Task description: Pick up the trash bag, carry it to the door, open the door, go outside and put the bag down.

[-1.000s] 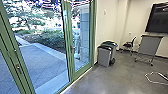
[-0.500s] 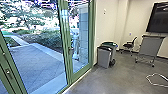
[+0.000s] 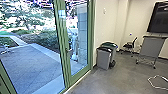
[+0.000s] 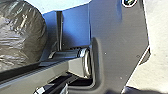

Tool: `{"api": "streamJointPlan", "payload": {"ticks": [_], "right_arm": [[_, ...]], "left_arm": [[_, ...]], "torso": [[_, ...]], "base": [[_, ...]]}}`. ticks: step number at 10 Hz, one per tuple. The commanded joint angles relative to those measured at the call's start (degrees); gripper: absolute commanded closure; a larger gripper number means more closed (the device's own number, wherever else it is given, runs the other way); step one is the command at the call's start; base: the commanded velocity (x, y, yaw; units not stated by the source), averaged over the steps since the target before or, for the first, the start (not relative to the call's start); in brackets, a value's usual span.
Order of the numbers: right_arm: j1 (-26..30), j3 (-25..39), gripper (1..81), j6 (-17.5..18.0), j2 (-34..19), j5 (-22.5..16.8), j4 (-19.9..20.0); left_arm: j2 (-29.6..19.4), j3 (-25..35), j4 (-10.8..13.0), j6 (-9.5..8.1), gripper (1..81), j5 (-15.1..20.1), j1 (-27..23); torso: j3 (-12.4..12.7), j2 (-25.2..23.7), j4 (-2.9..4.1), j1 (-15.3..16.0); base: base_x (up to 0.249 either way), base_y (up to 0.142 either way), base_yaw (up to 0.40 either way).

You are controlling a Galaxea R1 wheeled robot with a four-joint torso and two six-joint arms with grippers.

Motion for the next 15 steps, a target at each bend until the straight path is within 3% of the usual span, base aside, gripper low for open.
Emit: {"api": "streamJointPlan", "payload": {"ticks": [1,7,15], "right_arm": [[3.0,0.3,1.0,-0.2,0.2,-3.8,-0.2],[3.0,0.3,1.0,-0.2,0.2,-3.8,-0.3],[3.0,0.3,1.0,-0.2,0.2,-3.8,-0.3]], "left_arm": [[-0.4,0.1,0.0,0.37,81.1,2.9,-3.5],[-0.3,0.1,0.1,0.37,81.1,2.9,-3.5],[-0.3,0.1,0.1,0.37,81.1,2.9,-3.5]], "torso": [[0.0,0.0,0.0,0.0],[0.0,0.0,0.0,0.0],[0.0,0.0,0.0,0.0]], "base": [[0.174,-0.079,0.0],[0.176,-0.08,0.0],[0.181,0.0,0.0]]}}
